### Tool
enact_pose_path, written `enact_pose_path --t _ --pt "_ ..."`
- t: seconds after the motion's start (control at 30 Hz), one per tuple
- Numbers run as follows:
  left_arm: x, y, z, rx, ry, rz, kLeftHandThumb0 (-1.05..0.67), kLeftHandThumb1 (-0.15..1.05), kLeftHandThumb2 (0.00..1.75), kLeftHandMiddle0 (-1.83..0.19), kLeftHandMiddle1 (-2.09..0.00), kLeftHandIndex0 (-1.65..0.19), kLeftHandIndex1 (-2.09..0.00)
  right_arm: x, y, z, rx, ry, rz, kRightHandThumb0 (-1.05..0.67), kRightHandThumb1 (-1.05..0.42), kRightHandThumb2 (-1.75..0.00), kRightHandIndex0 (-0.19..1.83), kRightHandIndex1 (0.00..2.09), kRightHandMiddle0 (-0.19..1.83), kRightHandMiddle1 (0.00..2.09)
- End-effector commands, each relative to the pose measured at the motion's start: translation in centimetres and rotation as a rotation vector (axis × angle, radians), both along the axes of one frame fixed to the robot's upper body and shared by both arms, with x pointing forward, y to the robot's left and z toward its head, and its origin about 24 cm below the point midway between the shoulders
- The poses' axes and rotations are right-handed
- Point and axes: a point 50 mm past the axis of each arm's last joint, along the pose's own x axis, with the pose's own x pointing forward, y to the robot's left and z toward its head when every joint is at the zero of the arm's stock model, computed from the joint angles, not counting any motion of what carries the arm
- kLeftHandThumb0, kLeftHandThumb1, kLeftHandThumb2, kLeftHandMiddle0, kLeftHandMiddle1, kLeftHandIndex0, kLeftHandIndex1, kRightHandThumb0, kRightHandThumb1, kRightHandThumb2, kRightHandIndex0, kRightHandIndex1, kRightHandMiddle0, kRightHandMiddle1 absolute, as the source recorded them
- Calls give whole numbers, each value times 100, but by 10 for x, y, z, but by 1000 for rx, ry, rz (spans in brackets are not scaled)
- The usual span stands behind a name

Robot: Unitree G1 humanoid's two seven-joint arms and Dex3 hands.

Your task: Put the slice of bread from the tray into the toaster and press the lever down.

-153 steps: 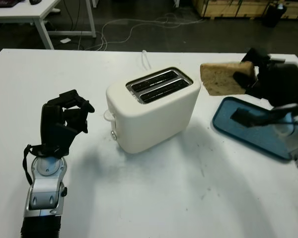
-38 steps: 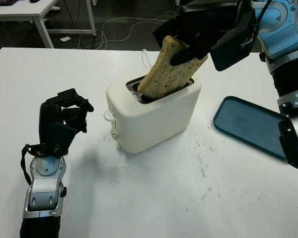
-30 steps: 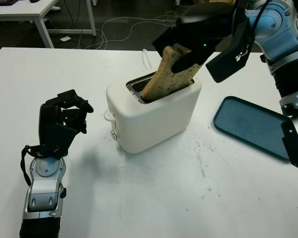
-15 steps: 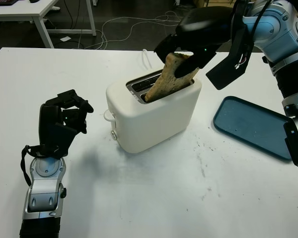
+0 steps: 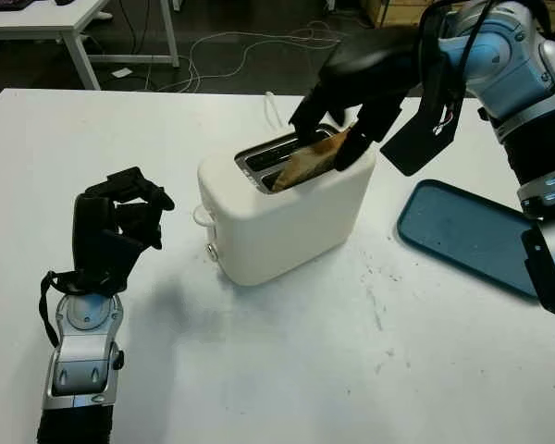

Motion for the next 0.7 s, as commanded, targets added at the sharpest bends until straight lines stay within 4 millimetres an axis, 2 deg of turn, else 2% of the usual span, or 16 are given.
enact_pose_path --t 0.0,0.3,0.53,0.67 --pt "-3 1 -2 1 -3 10 -85 77 64 -141 -141 -121 -144 0 -1 2 64 -2 -1 -100 -92 -9 2 73 38 0" --pt "-2 -1 0 3 1 5 -84 77 64 -140 -141 -121 -145 6 -21 9 244 -21 -65 -82 -87 0 4 75 33 1" --pt "1 -1 3 11 -7 5 -84 76 65 -141 -142 -121 -145 7 -45 15 536 -188 -129 -60 -91 -1 31 82 53 9" --pt "1 0 6 19 -11 0 -85 76 66 -140 -142 -121 -145 6 -67 5 638 -241 -175 -54 -87 0 48 91 73 17"
